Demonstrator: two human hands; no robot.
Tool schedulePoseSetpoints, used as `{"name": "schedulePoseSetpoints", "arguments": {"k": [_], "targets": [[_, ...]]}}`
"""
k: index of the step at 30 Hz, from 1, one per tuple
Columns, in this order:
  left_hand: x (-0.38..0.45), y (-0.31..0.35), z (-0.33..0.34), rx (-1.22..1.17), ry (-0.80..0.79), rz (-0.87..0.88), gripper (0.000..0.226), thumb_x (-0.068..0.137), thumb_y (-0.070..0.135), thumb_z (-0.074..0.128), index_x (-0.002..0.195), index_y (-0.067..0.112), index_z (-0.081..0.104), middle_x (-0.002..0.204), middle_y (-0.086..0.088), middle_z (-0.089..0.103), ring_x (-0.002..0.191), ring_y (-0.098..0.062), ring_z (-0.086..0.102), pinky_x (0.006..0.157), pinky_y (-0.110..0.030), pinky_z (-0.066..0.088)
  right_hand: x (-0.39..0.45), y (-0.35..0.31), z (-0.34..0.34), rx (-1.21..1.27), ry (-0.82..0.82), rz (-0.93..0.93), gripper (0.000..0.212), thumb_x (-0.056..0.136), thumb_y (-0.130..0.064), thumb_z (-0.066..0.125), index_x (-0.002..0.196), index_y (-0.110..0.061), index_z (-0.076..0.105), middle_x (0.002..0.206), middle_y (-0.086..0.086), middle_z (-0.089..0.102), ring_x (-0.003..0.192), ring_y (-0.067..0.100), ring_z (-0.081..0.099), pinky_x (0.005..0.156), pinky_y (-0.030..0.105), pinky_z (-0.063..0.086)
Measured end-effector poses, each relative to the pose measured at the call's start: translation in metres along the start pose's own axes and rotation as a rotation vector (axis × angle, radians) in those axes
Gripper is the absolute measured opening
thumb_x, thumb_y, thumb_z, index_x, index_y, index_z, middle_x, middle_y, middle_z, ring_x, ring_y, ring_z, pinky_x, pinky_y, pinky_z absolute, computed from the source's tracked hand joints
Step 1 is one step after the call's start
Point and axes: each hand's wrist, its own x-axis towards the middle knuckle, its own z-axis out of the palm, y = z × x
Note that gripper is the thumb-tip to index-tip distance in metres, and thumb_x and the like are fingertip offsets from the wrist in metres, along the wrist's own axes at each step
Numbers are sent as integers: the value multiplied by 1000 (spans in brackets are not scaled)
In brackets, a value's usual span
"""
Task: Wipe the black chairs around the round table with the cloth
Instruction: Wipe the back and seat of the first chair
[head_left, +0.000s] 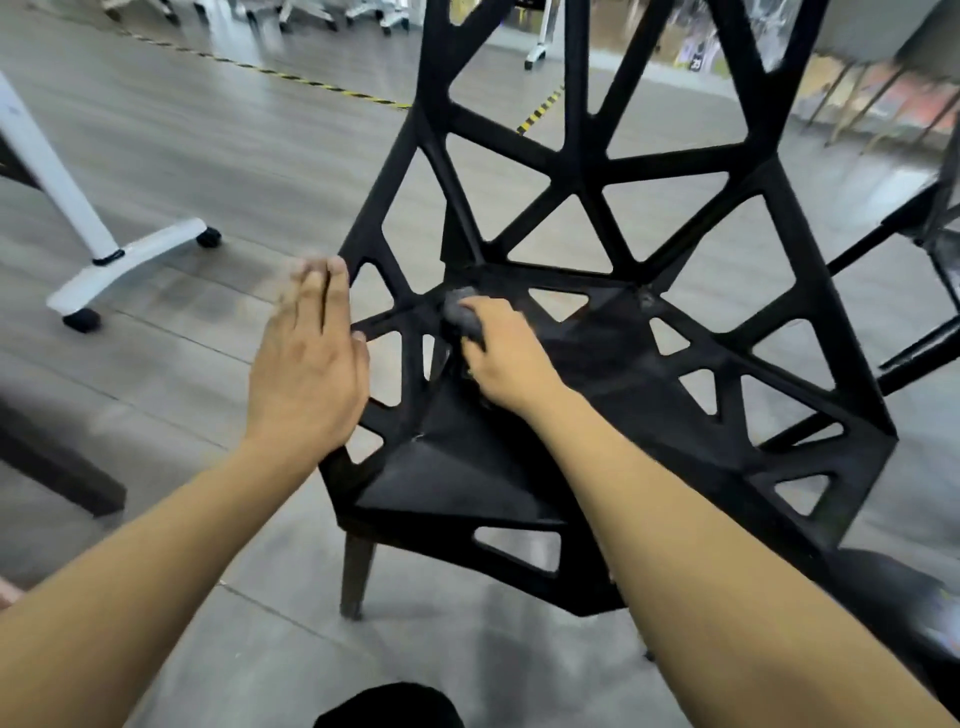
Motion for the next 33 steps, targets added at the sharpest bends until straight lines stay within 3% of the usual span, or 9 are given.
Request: {"name": "schedulePoseSetpoints", "arguments": {"k": [2,5,9,13,18,21,24,29,33], "targets": [[1,1,5,-2,-9,-11,59,100,17,38,154,-2,23,156,-25,31,149,-38,24,122,-46,23,-19,-28,7,33,-30,-56,51,93,-15,58,143,-13,46,139,16,50,119,38,49,104,48,39],[-1,3,4,-27,11,-23,63,97,7,43,156,0,21,160,-22,28,149,-35,25,122,-42,23,-47,-5,-15,-52,-54,-74,52,90,-17,56,141,-19,47,137,12,53,121,35,51,105,47,42],[-5,5,-2,-74,-28,-61,73,92,-3,40,159,6,12,167,-13,14,152,-28,19,122,-39,24,-66,56,-61,-362,121,338,41,92,-20,55,131,-9,48,124,21,52,111,45,53,91,51,44],[-7,4,-4,-4,-50,-4,75,92,-5,35,160,6,7,168,-10,2,155,-24,3,125,-36,12,-78,6,-43,-396,92,292,40,92,-21,56,128,-7,49,123,22,52,109,46,53,91,52,45],[-4,4,1,72,-18,240,61,89,4,31,150,0,35,163,-14,26,154,-35,9,125,-39,-6,-112,-110,14,-329,141,39,47,89,-23,58,134,-8,50,124,16,56,103,38,54,82,46,41],[-6,1,7,91,5,414,48,88,14,31,122,2,62,145,-17,53,147,-40,28,125,-45,7,-125,-104,5,-345,183,50,47,90,-27,59,133,-11,52,120,12,58,99,36,56,80,45,41],[-7,-2,12,75,-74,438,45,89,24,31,100,6,71,112,-16,71,127,-38,52,113,-46,34,-149,-54,-33,-364,261,222,37,89,-32,55,122,-15,54,112,8,59,97,33,56,81,45,44],[-12,-1,1,30,-106,363,37,91,25,35,89,10,68,88,-13,72,101,-36,63,92,-46,45,-192,26,-103,-322,530,570,25,88,-35,58,102,-15,59,100,9,63,97,36,57,88,45,43],[-17,6,-9,-10,-82,280,24,94,19,49,80,9,65,71,-13,63,75,-38,62,62,-41,45,-192,-16,-55,-291,594,487,25,84,-33,58,101,-15,62,95,6,62,91,32,56,84,43,40]]}}
